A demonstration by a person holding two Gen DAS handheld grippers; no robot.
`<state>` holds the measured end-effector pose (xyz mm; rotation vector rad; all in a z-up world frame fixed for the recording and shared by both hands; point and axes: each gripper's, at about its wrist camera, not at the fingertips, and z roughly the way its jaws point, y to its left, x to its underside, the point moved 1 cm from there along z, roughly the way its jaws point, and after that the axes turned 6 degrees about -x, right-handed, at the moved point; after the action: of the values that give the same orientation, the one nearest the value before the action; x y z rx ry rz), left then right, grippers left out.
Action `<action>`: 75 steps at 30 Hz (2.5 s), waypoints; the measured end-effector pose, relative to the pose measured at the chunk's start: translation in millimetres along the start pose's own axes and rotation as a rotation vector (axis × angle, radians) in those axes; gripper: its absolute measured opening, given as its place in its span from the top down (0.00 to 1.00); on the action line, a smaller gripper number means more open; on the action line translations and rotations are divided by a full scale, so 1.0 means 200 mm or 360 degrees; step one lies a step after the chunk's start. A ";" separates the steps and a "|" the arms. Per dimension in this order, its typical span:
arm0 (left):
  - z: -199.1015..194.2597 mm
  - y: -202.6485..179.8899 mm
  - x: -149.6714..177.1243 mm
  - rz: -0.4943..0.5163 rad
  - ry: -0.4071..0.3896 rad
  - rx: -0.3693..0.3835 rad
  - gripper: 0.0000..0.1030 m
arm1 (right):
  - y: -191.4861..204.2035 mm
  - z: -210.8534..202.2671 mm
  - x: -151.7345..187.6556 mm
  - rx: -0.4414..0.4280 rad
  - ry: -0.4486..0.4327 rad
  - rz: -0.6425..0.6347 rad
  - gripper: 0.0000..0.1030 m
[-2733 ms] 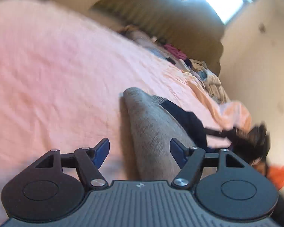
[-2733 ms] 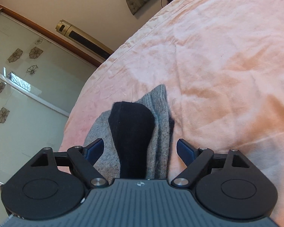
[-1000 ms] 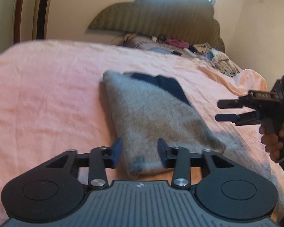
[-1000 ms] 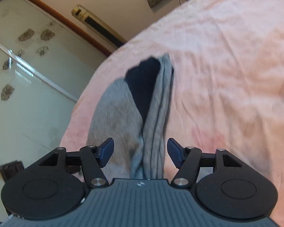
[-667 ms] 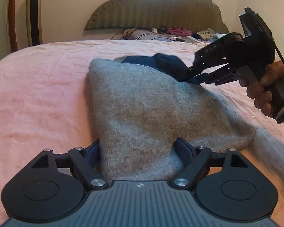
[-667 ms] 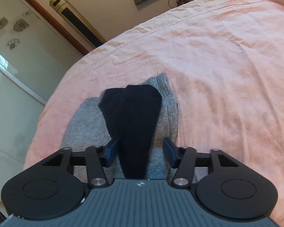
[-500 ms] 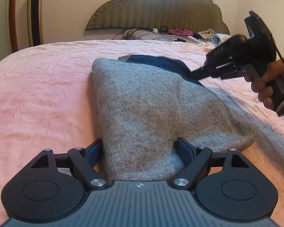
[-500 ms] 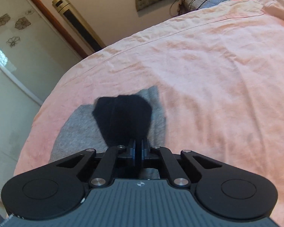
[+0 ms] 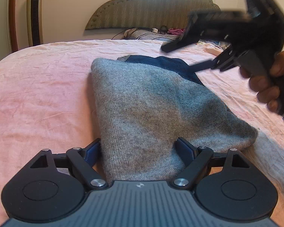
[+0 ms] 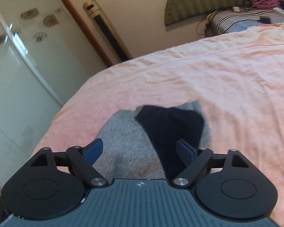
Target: Fold small clothes
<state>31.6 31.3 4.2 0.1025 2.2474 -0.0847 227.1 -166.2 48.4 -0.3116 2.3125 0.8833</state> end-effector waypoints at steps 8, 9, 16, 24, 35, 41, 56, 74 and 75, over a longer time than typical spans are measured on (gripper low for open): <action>-0.02 0.01 0.00 -0.0016 -0.0003 -0.0015 0.16 | 0.02 0.11 0.02 0.0246 0.0028 -0.0180 0.23; -0.04 0.02 0.01 -0.0032 -0.0011 -0.0048 0.16 | 0.01 0.06 0.02 0.0253 0.0004 -0.0129 0.24; -0.28 0.05 0.13 0.0030 -0.0118 -0.0164 0.16 | -0.08 -0.30 0.19 -0.0014 -0.0080 0.0162 0.23; -0.28 -0.07 0.12 0.0257 -0.0168 -0.0298 0.19 | -0.16 -0.16 0.22 -0.0100 0.0065 0.0312 0.52; -0.31 -0.05 0.17 0.0363 -0.0091 -0.0246 0.33 | -0.18 -0.14 0.21 -0.0109 0.0120 0.0299 0.63; -0.27 -0.02 0.13 0.0289 -0.0075 -0.0344 0.41 | -0.17 -0.12 0.21 -0.0117 0.0127 0.0302 0.61; -0.26 -0.01 0.18 0.0192 -0.0058 -0.0311 0.96 | -0.24 -0.17 0.19 -0.0091 0.0082 0.0312 0.81; -0.26 0.01 0.17 0.0118 -0.0058 -0.0250 0.96 | -0.29 0.17 -0.25 0.0286 0.0097 0.0056 0.90; -0.26 0.01 0.17 0.0111 -0.0057 -0.0245 0.96 | -0.29 0.16 -0.22 0.0267 0.0068 0.0049 0.90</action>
<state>-30.1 40.2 10.4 0.0957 2.2039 0.1230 301.3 -188.6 27.4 -0.2253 2.4182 0.6972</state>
